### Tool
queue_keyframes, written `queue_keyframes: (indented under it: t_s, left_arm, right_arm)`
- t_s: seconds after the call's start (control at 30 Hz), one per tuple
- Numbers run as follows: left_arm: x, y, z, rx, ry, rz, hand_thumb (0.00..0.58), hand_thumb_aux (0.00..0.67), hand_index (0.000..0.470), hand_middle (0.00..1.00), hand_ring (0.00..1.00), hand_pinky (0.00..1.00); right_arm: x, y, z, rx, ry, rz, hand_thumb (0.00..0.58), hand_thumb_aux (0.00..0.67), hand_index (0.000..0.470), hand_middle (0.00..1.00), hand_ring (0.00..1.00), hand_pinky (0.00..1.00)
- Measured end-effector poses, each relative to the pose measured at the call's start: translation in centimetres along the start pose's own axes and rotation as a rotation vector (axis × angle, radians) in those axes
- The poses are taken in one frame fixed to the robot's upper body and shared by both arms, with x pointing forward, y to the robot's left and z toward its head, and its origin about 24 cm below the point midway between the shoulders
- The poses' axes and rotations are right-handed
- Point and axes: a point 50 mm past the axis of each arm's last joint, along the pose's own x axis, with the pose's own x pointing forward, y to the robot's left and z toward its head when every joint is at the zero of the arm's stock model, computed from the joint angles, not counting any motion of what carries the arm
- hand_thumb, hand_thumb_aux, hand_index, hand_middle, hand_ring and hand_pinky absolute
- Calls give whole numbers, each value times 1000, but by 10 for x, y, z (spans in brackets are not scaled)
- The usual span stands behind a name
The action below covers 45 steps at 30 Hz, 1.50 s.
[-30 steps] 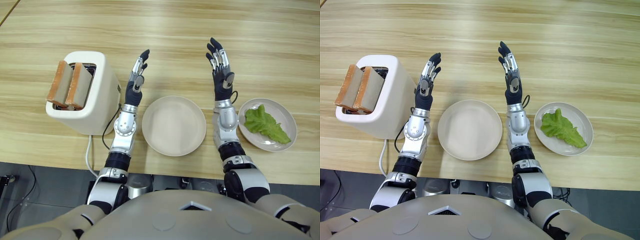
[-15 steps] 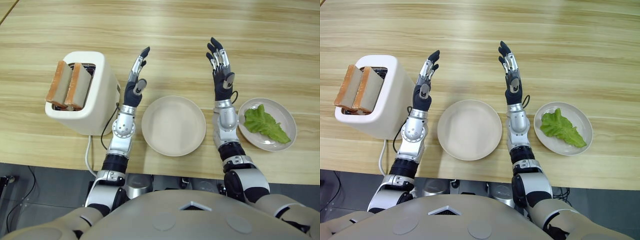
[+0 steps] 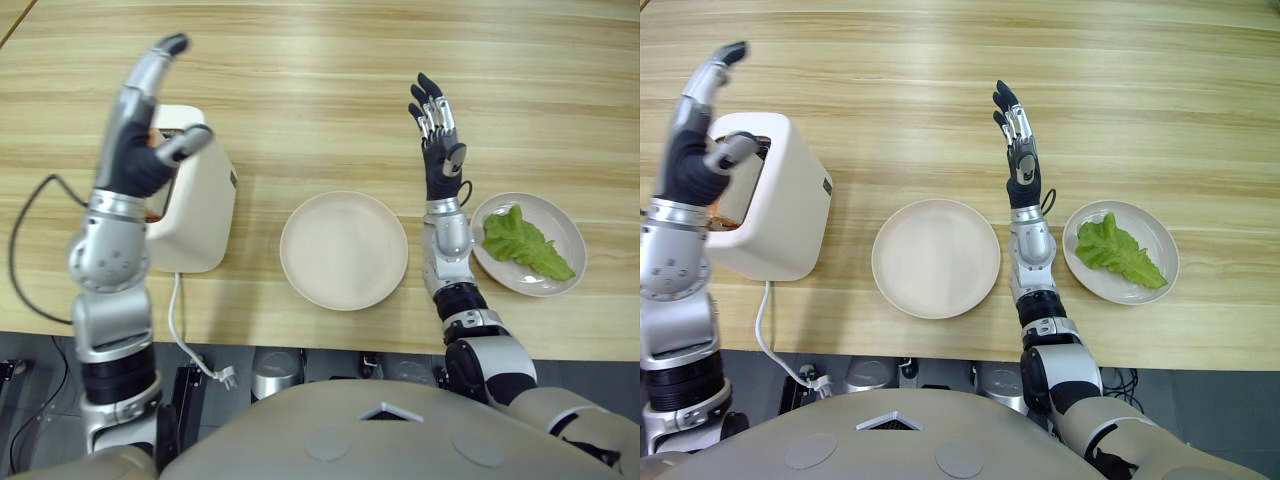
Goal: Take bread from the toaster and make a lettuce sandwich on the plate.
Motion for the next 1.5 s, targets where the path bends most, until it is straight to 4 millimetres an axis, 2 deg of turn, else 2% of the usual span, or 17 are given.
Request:
queue_keyframes:
  t_s: [0.13,0.37,0.47,0.97,1.0,1.03,1.07,1.1,1.13,1.17,1.23,1.3,1.33,1.37,1.4,1.43,1.5]
  left_arm:
    - [-14,10,-23,48,140,3,0,0,0,0,0,0]
    - [-37,-3,-65,74,362,-43,0,0,0,0,0,0]
    - [-44,-5,-75,97,424,-60,0,0,0,0,0,0]
    - [-52,-1,-88,111,553,-42,0,0,0,0,0,0]
    - [-52,-1,-88,112,560,-47,128,79,54,0,0,0]
    - [-53,-2,-88,112,564,-49,164,102,70,0,0,0]
    - [-53,-1,-88,113,571,-50,164,102,70,0,0,0]
    - [-54,-1,-89,115,579,-52,92,55,38,0,0,0]
    - [-54,-1,-89,117,585,-54,49,29,20,0,0,0]
    - [-54,-2,-89,117,592,-60,36,21,14,0,0,0]
    - [-55,-3,-88,113,597,-74,104,63,43,0,0,0]
    - [-54,-6,-88,109,596,-86,116,71,49,0,0,0]
    - [-54,-7,-88,107,598,-90,265,176,121,0,0,0]
    - [-54,-7,-88,107,599,-90,271,181,124,0,0,0]
    - [-54,-7,-88,107,599,-91,271,181,124,0,0,0]
    - [-54,-6,-88,107,599,-91,175,110,76,0,0,0]
    - [-54,-6,-88,109,600,-95,164,102,70,0,0,0]
  right_arm:
    - [2,1,-1,2,4,0,0,0,0,0,0,0]
    - [7,4,-3,8,8,8,0,0,0,0,0,0]
    - [7,4,-3,9,12,9,0,0,0,0,0,0]
    - [6,2,-3,1,10,8,0,0,0,0,0,0]
    - [6,2,-3,1,10,8,0,0,0,0,0,0]
    - [6,2,-3,1,10,8,0,0,0,0,0,0]
    - [6,2,-3,1,10,8,0,0,0,0,0,0]
    - [6,2,-3,1,10,8,0,0,0,0,0,0]
    - [6,2,-3,0,10,8,0,0,0,0,0,0]
    - [6,2,-3,0,10,8,0,0,0,0,0,0]
    - [6,2,-3,0,10,9,0,0,0,0,0,0]
    - [6,2,-3,-2,9,10,0,0,0,0,0,0]
    - [5,2,-3,-4,9,12,0,0,0,0,0,0]
    - [5,2,-3,-4,9,12,0,0,0,0,0,0]
    - [5,2,-3,-5,10,11,0,0,0,0,0,0]
    - [4,2,-4,-5,11,11,0,0,0,0,0,0]
    - [4,2,-3,-6,9,11,0,0,0,0,0,0]
